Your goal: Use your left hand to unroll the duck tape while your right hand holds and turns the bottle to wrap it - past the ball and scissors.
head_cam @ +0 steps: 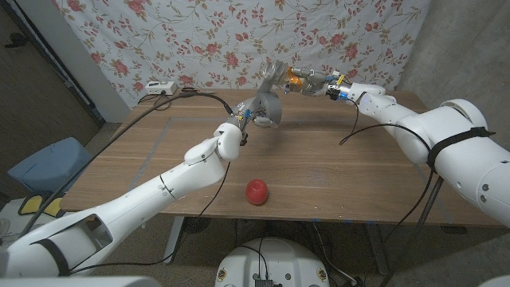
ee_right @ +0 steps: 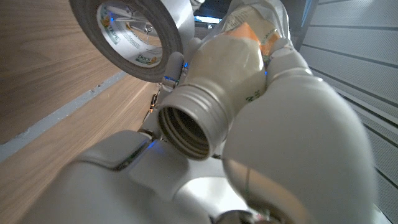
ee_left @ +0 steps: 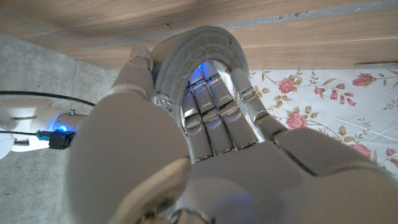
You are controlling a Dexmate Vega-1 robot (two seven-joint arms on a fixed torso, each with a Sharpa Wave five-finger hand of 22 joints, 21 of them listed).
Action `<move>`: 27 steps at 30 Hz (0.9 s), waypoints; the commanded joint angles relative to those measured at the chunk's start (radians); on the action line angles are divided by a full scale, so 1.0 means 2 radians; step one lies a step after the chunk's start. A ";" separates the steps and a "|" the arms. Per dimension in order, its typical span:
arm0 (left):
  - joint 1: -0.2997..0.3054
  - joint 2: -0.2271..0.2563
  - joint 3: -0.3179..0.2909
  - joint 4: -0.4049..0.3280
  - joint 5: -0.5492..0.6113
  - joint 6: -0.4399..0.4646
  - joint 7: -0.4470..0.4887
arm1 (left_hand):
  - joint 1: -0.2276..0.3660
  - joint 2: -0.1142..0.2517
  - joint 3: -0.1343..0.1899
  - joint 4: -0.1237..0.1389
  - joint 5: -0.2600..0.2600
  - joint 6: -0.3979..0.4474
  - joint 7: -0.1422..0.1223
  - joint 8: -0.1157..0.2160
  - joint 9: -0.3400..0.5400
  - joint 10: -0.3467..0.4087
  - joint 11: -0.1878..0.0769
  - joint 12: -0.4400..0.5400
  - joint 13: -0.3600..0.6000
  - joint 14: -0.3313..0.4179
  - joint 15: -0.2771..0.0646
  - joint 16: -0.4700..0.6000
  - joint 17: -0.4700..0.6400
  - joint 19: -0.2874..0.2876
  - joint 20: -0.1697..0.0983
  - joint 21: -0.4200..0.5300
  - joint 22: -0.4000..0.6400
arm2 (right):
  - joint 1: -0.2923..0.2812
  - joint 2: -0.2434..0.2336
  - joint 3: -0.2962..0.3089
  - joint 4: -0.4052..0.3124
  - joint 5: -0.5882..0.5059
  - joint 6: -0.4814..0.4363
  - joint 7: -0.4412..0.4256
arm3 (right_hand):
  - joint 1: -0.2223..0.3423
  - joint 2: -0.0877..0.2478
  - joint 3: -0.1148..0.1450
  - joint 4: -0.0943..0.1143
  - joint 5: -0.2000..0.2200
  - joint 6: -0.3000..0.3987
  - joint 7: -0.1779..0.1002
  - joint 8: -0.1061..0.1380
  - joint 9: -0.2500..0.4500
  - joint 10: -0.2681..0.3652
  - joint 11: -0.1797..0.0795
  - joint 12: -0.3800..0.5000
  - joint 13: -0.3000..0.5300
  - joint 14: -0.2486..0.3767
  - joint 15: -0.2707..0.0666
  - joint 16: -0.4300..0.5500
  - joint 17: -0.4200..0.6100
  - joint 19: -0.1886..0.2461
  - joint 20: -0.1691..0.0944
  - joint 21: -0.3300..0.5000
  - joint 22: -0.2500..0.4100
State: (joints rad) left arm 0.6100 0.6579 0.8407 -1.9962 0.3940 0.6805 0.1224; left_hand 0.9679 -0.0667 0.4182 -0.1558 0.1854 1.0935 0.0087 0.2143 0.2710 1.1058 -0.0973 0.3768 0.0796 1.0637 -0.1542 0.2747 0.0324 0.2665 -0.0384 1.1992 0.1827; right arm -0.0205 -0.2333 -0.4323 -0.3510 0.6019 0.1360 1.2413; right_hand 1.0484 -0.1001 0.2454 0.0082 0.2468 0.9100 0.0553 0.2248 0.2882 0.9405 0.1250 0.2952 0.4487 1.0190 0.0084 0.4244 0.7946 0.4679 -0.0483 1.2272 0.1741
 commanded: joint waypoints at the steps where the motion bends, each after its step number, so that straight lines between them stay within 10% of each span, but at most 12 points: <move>1: -0.054 0.025 0.020 0.001 0.073 -0.001 -0.062 | 0.084 0.109 0.007 0.008 0.004 -0.003 -0.004 0.003 0.003 0.051 -0.053 0.000 0.099 0.008 -0.042 -0.002 0.104 -0.006 -0.016 -0.003 0.001 | 0.018 -0.018 -0.048 -0.001 -0.053 0.045 0.013 | 0.087 0.121 0.029 0.031 0.004 0.037 -0.033 -0.001 0.023 0.074 -0.072 0.001 0.003 0.075 -0.112 -0.001 0.002 0.000 -0.070 -0.001 0.002; 27: -0.003 0.012 -0.036 0.019 0.206 -0.079 0.047 | 0.062 0.107 0.004 0.022 0.017 -0.016 -0.042 0.009 0.015 0.036 -0.054 -0.005 0.113 -0.010 -0.042 -0.016 0.105 -0.012 -0.018 -0.013 0.000 | 0.020 -0.022 -0.081 -0.002 -0.060 0.056 -0.046 | 0.091 0.120 0.029 0.030 0.012 0.041 -0.029 -0.003 0.019 0.077 -0.072 0.002 0.006 0.081 -0.112 -0.001 0.008 0.000 -0.069 -0.001 0.003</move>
State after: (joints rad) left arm 0.5827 0.6942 0.8034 -1.9782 0.7293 0.5915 0.1868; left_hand 0.9680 -0.0666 0.4084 -0.1459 0.2077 1.0567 -0.0650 0.2273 0.2953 1.1104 -0.1293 0.3699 0.1387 1.0466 -0.1768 0.2467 0.2431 0.2477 -0.0394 1.1766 0.1814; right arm 0.0148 -0.2817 -0.5722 -0.3579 0.4893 0.2511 1.1866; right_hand 1.0439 -0.1033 0.2416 0.0125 0.2699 0.8975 0.0424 0.2115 0.3064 0.9632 0.1032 0.2949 0.4569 1.0034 0.0106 0.4139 0.7972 0.4653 -0.0456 1.2259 0.1812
